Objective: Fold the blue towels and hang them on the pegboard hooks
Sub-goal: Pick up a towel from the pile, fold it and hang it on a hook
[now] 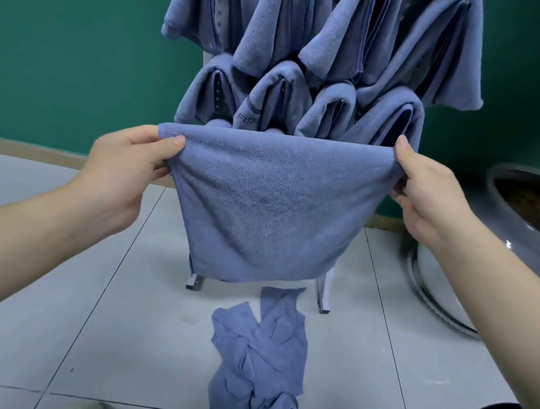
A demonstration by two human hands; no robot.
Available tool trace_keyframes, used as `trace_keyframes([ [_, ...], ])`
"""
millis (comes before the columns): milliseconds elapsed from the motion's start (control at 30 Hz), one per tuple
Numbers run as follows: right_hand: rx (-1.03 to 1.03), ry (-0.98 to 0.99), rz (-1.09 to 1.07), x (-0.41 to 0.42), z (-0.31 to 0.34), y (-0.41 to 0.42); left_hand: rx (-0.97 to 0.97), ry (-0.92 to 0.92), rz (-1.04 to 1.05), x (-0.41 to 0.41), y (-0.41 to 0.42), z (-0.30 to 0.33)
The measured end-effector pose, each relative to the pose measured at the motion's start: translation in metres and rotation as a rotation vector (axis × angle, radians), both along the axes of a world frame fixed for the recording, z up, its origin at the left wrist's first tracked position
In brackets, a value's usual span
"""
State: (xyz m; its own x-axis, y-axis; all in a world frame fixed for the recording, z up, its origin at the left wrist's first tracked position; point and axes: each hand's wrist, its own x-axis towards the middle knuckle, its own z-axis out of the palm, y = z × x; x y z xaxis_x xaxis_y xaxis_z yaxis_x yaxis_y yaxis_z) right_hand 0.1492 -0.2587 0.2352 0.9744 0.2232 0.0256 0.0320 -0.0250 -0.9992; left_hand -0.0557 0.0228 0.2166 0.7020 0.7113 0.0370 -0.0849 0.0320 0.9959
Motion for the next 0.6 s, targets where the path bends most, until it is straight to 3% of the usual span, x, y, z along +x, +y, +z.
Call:
trace_keyframes([
  [433, 0.081, -0.229, 0.226, -0.016, 0.017, -0.001, 0.174, -0.163, 0.262, 0.001, 0.016, 0.01],
  [500, 0.101, -0.213, 0.191, -0.017, 0.021, -0.003, 0.16, -0.155, 0.238, 0.001, 0.023, 0.01],
  [600, 0.1, -0.106, 0.214, -0.015, 0.022, -0.004, 0.116, 0.001, 0.036, 0.006, 0.034, 0.005],
])
